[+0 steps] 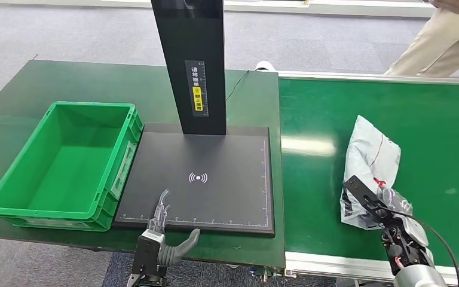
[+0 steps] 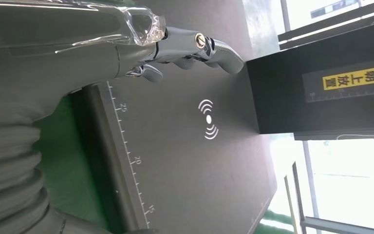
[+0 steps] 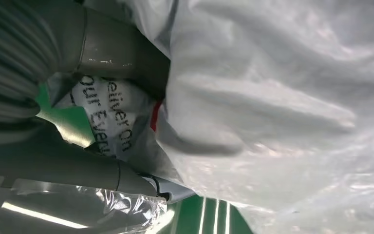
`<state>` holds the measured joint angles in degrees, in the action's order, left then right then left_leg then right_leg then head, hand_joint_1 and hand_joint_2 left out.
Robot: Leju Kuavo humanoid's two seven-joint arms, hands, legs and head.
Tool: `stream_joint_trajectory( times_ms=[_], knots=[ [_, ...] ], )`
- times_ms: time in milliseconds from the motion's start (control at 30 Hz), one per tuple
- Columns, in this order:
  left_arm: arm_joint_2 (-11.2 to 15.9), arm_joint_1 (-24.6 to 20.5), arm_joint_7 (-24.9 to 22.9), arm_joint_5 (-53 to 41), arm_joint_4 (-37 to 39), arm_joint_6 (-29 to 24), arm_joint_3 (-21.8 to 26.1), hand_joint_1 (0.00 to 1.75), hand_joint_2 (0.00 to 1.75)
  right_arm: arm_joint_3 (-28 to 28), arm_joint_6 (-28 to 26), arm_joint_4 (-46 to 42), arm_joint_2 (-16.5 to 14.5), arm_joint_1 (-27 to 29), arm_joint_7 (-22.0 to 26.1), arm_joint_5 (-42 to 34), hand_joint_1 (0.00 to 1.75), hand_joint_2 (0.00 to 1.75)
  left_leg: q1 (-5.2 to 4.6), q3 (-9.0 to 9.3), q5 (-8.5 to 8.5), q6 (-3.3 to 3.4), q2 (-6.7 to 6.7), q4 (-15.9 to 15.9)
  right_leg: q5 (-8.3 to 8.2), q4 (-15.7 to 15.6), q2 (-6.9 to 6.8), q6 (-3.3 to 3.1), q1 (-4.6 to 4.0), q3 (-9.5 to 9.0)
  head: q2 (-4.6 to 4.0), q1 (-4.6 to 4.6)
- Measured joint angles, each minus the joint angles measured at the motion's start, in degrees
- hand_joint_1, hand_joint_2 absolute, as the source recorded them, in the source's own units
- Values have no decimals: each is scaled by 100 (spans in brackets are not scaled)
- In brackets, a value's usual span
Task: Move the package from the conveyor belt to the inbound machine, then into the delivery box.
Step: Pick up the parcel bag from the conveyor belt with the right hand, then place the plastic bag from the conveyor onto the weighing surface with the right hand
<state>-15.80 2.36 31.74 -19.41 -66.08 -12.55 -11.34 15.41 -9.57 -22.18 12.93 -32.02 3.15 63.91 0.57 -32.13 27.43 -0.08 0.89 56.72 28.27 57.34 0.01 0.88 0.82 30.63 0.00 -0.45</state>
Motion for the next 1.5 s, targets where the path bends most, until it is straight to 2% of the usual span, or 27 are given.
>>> stream_joint_trajectory(
  times_ms=[200,367,433,533,733,867,1067,1167,1300,1467,1500],
  knots=[
    [1,69,31,0,-2,-113,-7,0,175,359,-1429,-71,-93,-83,899,-536,175,175,-1,-19,-1,1,-1,1,-3,1,1,-1,1,23,0,-1],
    [-1,72,70,0,-2,-232,-33,0,175,829,-1859,-250,-138,-200,1833,-1388,175,175,0,-27,-1,1,0,1,-2,1,1,-1,0,29,0,-1],
    [-1,71,91,0,-2,-275,-35,0,175,1037,-1819,-350,-157,-243,2269,-1896,175,175,0,-30,-1,1,-1,1,-2,1,1,-1,0,31,0,-1],
    [-1,70,119,0,-2,-320,-38,0,175,1299,-1440,-497,-208,-311,2752,-2592,175,175,-1,-30,-1,1,-1,0,-2,1,1,-1,0,32,0,0],
    [-1,60,133,0,-1,-339,-46,0,175,1293,-228,-676,-553,-335,3037,-2950,175,175,1,-28,-2,0,-11,-1,-4,2,5,-3,-4,33,0,-1],
    [1,46,133,0,2,-340,-52,0,175,833,419,-718,-1012,-312,3069,-2898,175,175,7,-27,-2,-1,-23,-2,-3,6,15,-4,-11,36,0,1],
    [11,-5,134,2,17,-328,-56,0,175,-512,1047,-731,-1836,-200,2924,-2939,175,175,14,-30,-4,-3,-28,-3,-2,8,28,-7,-16,48,0,-1],
    [27,-6,137,12,25,-325,-58,0,175,-1141,1356,-731,-2113,-169,2889,-3014,175,175,14,-34,-4,-4,-29,-3,-2,9,27,-7,-16,50,0,-1],
    [45,3,140,20,32,-325,-66,0,175,-1799,1839,-740,-2301,-139,2876,-3249,175,175,12,-37,-4,-4,-28,-3,-2,9,27,-7,-11,52,0,1],
    [51,5,142,62,53,-321,-74,0,175,-2495,2312,-823,-2333,-30,2980,-3540,175,175,7,-37,-4,-4,-28,-3,-3,9,27,-6,-9,53,0,1],
    [54,7,142,71,52,-321,-74,0,175,-2633,2306,-852,-2333,9,2970,-3571,153,175,7,-37,-4,-4,-28,-3,-3,9,27,-6,-9,53,0,0]
  ],
)
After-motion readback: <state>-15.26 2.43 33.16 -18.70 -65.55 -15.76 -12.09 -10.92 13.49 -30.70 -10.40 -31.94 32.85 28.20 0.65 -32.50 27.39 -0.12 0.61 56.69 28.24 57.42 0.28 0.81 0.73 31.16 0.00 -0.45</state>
